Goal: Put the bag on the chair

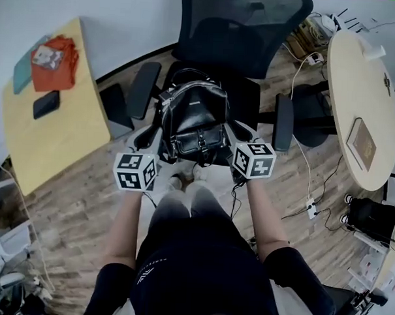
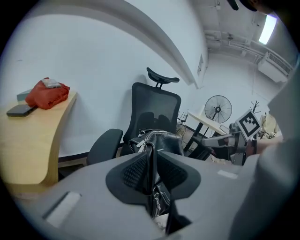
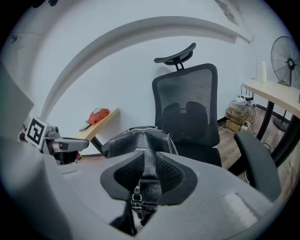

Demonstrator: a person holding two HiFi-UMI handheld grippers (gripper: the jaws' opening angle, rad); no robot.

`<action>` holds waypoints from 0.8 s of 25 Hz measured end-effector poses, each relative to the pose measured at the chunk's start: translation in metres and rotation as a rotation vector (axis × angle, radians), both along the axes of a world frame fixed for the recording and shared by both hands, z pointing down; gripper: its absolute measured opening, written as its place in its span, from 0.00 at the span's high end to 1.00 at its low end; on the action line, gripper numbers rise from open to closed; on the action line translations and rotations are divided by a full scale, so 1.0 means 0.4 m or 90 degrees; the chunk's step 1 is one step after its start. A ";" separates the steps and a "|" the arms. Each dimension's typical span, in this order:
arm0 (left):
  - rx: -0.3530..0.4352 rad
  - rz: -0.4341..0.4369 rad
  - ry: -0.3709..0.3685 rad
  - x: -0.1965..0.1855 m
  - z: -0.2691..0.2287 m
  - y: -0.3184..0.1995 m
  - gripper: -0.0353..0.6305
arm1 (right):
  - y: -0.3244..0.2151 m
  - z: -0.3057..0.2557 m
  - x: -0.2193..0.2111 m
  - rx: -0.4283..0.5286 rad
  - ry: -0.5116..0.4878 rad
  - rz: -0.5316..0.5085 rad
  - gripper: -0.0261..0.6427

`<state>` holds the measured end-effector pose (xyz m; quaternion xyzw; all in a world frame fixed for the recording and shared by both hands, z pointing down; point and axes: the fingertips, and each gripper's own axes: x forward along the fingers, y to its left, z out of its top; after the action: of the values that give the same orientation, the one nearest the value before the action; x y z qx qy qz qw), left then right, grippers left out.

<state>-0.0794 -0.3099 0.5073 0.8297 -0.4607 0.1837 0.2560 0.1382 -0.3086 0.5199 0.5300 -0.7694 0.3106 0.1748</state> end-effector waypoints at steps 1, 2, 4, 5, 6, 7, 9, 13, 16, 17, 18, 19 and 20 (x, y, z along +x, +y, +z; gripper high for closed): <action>0.000 -0.002 0.000 -0.003 -0.008 0.009 0.83 | 0.009 -0.010 -0.001 0.003 -0.006 0.003 0.86; -0.001 -0.004 -0.001 -0.005 -0.015 0.018 0.85 | 0.017 -0.019 -0.003 0.006 -0.013 0.006 0.87; -0.003 -0.006 -0.005 -0.011 -0.028 0.036 0.90 | 0.034 -0.036 -0.003 0.010 -0.022 0.013 0.92; -0.004 -0.007 -0.005 -0.014 -0.035 0.044 0.92 | 0.042 -0.043 -0.004 0.011 -0.022 0.014 0.95; -0.005 -0.007 -0.005 -0.017 -0.042 0.051 0.92 | 0.049 -0.050 -0.005 0.011 -0.021 0.014 0.96; -0.005 -0.006 -0.004 -0.019 -0.049 0.056 0.92 | 0.055 -0.055 -0.007 0.012 -0.019 0.013 0.96; -0.005 -0.003 -0.003 -0.022 -0.059 0.064 0.92 | 0.068 -0.063 -0.010 0.012 -0.010 0.012 0.96; -0.006 0.002 -0.012 -0.021 -0.069 0.079 0.92 | 0.096 -0.070 -0.008 0.006 0.006 0.014 0.96; -0.005 0.002 -0.016 -0.021 -0.077 0.086 0.92 | 0.114 -0.072 -0.007 -0.005 0.015 0.014 0.96; -0.004 0.002 -0.015 -0.021 -0.081 0.087 0.92 | 0.118 -0.074 -0.007 -0.008 0.019 0.015 0.96; -0.003 0.003 -0.013 -0.021 -0.085 0.089 0.92 | 0.121 -0.077 -0.007 -0.009 0.021 0.016 0.96; -0.002 0.004 -0.011 -0.020 -0.089 0.089 0.92 | 0.123 -0.080 -0.008 -0.009 0.023 0.018 0.96; 0.000 0.005 -0.009 -0.019 -0.092 0.090 0.92 | 0.125 -0.084 -0.009 -0.008 0.025 0.021 0.96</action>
<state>-0.0871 -0.2738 0.4705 0.8303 -0.4593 0.1908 0.2517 0.1346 -0.2585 0.4864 0.5473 -0.7551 0.3077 0.1884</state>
